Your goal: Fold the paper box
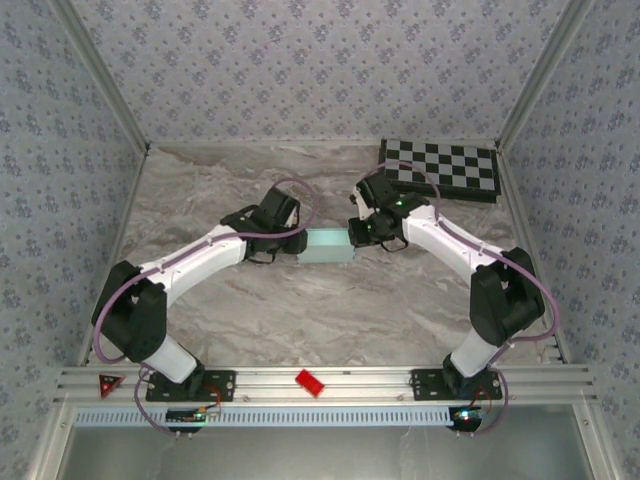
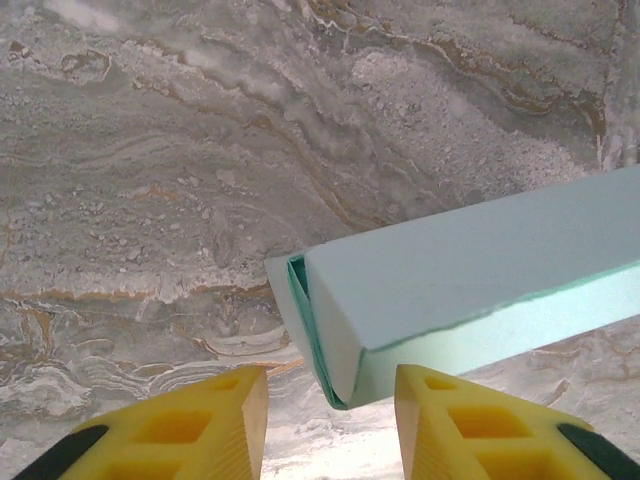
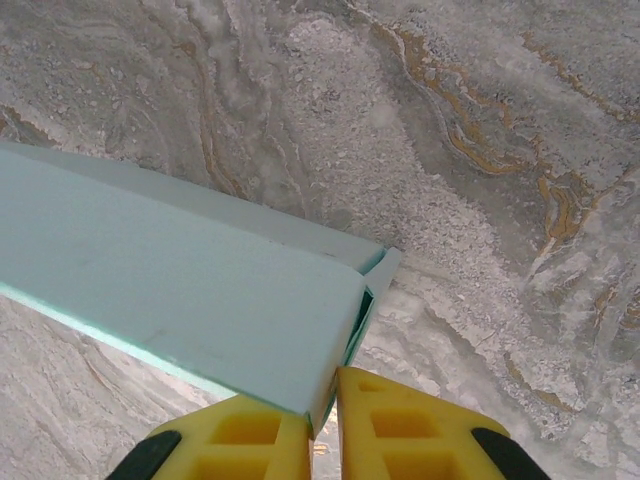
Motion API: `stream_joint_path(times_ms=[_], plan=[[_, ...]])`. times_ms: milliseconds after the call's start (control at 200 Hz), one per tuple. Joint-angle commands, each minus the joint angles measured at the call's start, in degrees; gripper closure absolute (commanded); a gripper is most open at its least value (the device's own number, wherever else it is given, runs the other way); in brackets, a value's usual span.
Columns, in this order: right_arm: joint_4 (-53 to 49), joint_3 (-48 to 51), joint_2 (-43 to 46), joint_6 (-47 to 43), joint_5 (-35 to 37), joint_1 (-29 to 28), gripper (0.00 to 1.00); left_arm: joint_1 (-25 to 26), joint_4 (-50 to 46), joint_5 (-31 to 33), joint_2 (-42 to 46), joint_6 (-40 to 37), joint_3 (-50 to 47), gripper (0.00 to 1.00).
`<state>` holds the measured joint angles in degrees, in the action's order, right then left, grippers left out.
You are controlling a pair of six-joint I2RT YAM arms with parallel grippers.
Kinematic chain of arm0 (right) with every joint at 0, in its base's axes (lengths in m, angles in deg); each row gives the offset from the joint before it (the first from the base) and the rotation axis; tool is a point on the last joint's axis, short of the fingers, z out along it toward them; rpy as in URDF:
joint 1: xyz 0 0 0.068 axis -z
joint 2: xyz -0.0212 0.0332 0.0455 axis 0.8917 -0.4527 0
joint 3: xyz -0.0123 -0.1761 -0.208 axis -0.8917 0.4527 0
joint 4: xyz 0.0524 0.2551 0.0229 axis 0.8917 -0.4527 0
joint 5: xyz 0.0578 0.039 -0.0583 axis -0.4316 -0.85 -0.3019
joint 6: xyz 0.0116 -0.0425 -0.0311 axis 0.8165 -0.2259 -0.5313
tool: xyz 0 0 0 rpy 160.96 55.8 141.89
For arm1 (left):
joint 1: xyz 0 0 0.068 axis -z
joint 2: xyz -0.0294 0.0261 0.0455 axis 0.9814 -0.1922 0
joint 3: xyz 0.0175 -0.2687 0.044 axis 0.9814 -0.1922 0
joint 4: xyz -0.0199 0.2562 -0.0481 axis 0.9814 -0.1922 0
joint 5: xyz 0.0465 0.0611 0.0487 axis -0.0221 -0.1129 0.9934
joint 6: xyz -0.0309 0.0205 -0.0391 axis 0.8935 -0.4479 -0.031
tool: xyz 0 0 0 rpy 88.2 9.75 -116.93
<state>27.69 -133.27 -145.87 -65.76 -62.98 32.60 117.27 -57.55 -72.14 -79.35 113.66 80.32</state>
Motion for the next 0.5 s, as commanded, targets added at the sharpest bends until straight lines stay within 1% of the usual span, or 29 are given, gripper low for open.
stream_joint_path(times_ms=[0,400,495], plan=[[-2.2,-2.4,-0.5,-0.5,-0.7,0.3,0.84,-0.4,-1.5,0.2,1.3,-1.0,2.5,0.62],[-2.9,-3.1,0.3,-0.8,-0.6,0.7,0.81,-0.6,-0.5,-1.2,3.4,-1.8,2.2,0.61],[-2.8,-2.9,0.8,-0.9,-0.7,0.8,0.78,-0.6,0.2,-1.9,4.4,-2.2,2.0,0.61]])
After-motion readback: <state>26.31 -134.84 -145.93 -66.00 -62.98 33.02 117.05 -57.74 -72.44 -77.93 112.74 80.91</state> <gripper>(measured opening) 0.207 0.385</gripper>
